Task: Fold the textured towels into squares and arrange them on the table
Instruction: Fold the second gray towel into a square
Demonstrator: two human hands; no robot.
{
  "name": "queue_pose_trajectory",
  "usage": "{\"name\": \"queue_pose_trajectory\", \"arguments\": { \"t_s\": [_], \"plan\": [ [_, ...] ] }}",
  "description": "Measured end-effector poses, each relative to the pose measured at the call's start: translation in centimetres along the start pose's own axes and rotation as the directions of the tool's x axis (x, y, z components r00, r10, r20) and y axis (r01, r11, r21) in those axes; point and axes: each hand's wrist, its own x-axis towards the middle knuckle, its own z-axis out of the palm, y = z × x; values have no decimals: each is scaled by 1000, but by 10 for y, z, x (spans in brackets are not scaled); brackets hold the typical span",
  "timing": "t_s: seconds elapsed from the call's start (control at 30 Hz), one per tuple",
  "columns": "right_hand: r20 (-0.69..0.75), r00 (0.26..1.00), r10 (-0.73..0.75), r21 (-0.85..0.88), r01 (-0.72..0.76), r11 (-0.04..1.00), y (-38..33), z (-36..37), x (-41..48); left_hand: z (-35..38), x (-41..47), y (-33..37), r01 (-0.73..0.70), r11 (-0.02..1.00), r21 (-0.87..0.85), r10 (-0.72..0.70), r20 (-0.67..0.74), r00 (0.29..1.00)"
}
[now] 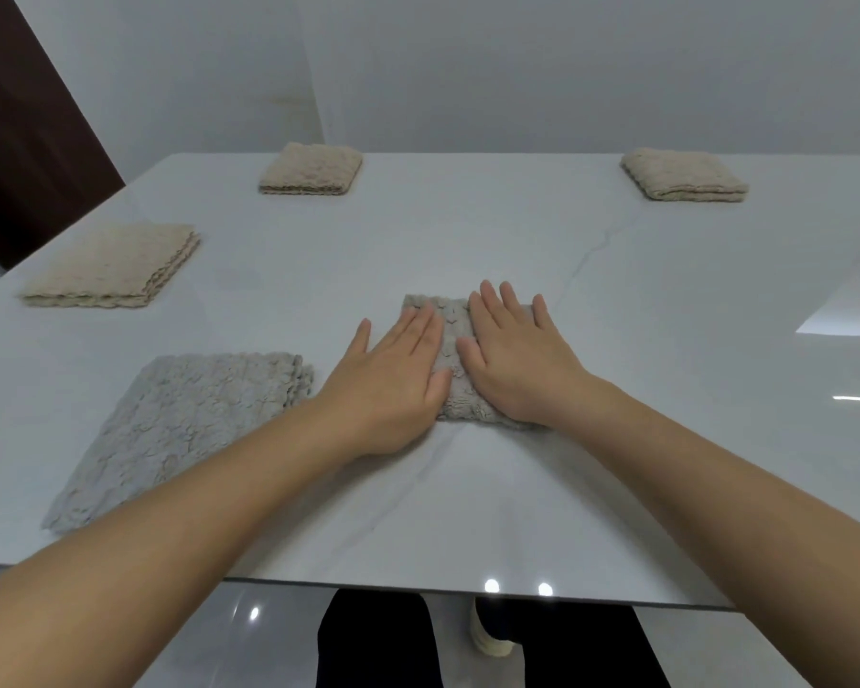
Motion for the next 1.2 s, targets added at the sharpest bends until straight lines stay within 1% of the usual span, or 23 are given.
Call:
{"name": "queue_pose_trajectory", "arguments": {
  "t_s": [0.1, 0.2, 0.3, 0.5, 0.6, 0.7, 0.8, 0.9, 0.97, 1.2],
  "plan": [
    [4, 1000, -13, 17, 13, 1000, -1, -3, 1, -8, 8, -4, -42, 999, 0, 42, -48, 998],
    [-12, 999, -30, 7, 30, 1000, -2, 2, -6, -4, 6, -6, -63, 995, -79, 62, -10, 998],
    [-41, 997, -72, -2, 72, 997, 2, 1, -16, 2, -7, 6, -20, 994, -105, 20, -4, 1000],
    [13, 972, -233, -4, 233, 972, 30, -2, -50, 20, -41, 59, 112, 974, -198, -124, -46, 991],
    [33, 965, -261, -12, 261, 965, 44, -4, -71, 26, -52, 82, 111, 969, -222, -129, -67, 989],
    [61, 970, -234, 2, 235, 972, 50, -10, -87, 24, -60, 81, 30, 975, -219, -46, -66, 997],
    [72, 984, -162, 12, 162, 987, 43, -15, -92, 26, -64, 72, -44, 991, -126, 35, -67, 997],
    [59, 990, -126, -35, 129, 991, 36, -12, -98, 31, -65, 78, -52, 997, -59, 46, -94, 994],
    [49, 991, -121, -65, 124, 990, 42, -8, -106, 33, -65, 87, -53, 997, -53, 47, -113, 992],
    [34, 996, -77, -55, 78, 995, 82, -8, -128, 38, -51, 126, -97, 993, -63, 87, -150, 985]
  ]
}}
